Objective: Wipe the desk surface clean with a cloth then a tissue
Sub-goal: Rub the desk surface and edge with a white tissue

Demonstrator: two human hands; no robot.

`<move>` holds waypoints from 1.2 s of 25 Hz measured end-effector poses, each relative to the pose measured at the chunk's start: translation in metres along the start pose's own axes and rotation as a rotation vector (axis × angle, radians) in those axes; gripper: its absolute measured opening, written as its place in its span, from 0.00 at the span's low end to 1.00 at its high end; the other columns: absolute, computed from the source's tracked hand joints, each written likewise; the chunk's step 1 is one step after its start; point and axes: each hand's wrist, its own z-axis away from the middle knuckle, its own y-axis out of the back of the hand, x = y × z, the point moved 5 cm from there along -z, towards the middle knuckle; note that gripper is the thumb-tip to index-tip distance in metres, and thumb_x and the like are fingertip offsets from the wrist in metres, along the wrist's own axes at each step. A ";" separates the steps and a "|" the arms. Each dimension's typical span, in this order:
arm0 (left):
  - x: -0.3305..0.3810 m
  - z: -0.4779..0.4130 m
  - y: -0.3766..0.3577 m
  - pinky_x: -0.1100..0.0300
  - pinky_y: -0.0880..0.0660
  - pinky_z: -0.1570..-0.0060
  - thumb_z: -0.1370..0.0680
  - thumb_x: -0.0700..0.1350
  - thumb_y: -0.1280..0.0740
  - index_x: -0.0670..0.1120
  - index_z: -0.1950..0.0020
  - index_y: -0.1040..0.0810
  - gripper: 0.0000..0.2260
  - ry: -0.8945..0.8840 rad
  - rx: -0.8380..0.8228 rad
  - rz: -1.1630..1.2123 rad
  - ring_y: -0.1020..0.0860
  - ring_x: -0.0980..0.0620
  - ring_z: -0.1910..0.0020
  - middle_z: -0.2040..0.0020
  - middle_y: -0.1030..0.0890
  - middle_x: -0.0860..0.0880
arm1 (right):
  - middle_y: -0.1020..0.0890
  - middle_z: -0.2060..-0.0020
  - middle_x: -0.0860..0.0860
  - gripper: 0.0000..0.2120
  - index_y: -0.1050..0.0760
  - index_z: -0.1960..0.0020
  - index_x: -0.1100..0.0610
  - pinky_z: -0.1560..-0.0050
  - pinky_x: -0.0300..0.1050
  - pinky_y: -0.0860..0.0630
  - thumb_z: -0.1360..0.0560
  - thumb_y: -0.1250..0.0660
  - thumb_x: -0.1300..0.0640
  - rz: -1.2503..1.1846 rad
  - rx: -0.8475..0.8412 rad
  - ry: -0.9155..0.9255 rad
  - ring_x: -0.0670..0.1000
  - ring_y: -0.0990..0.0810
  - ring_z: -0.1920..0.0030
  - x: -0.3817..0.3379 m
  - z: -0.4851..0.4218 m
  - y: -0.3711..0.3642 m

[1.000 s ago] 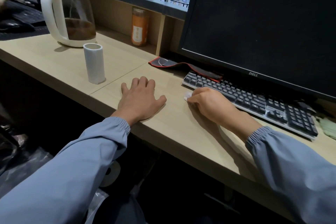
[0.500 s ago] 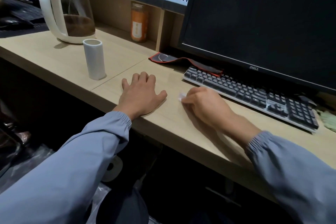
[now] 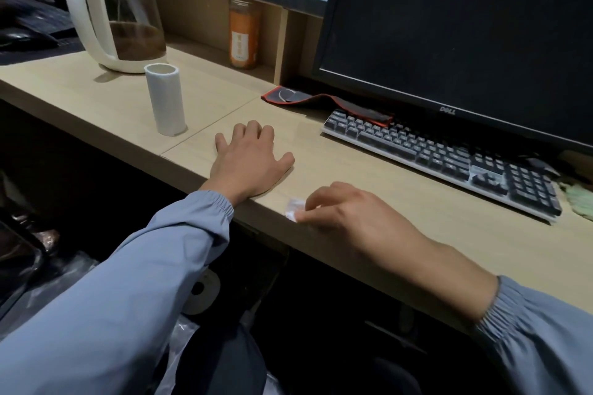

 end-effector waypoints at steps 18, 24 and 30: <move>0.006 0.006 0.001 0.37 0.34 0.38 0.21 0.66 0.48 0.47 0.40 0.30 0.24 -0.036 -0.011 -0.056 0.32 0.43 0.40 0.38 0.29 0.45 | 0.20 0.58 0.51 0.10 0.13 0.49 0.53 0.59 0.49 0.23 0.19 0.34 0.56 0.131 0.094 -0.228 0.54 0.19 0.58 0.066 -0.007 0.014; 0.018 0.002 0.003 0.37 0.34 0.40 0.18 0.62 0.47 0.47 0.36 0.29 0.23 -0.106 -0.044 -0.065 0.31 0.43 0.37 0.37 0.29 0.45 | 0.17 0.53 0.50 0.09 0.14 0.45 0.51 0.53 0.47 0.22 0.22 0.30 0.56 -0.058 0.029 -0.077 0.50 0.20 0.54 0.028 0.022 0.014; 0.033 0.005 0.009 0.44 0.30 0.43 0.15 0.52 0.45 0.47 0.36 0.25 0.15 -0.208 0.020 -0.085 0.29 0.44 0.36 0.36 0.25 0.45 | 0.17 0.52 0.52 0.09 0.15 0.45 0.54 0.55 0.50 0.22 0.22 0.31 0.56 -0.011 0.022 -0.064 0.54 0.20 0.53 0.022 0.029 0.010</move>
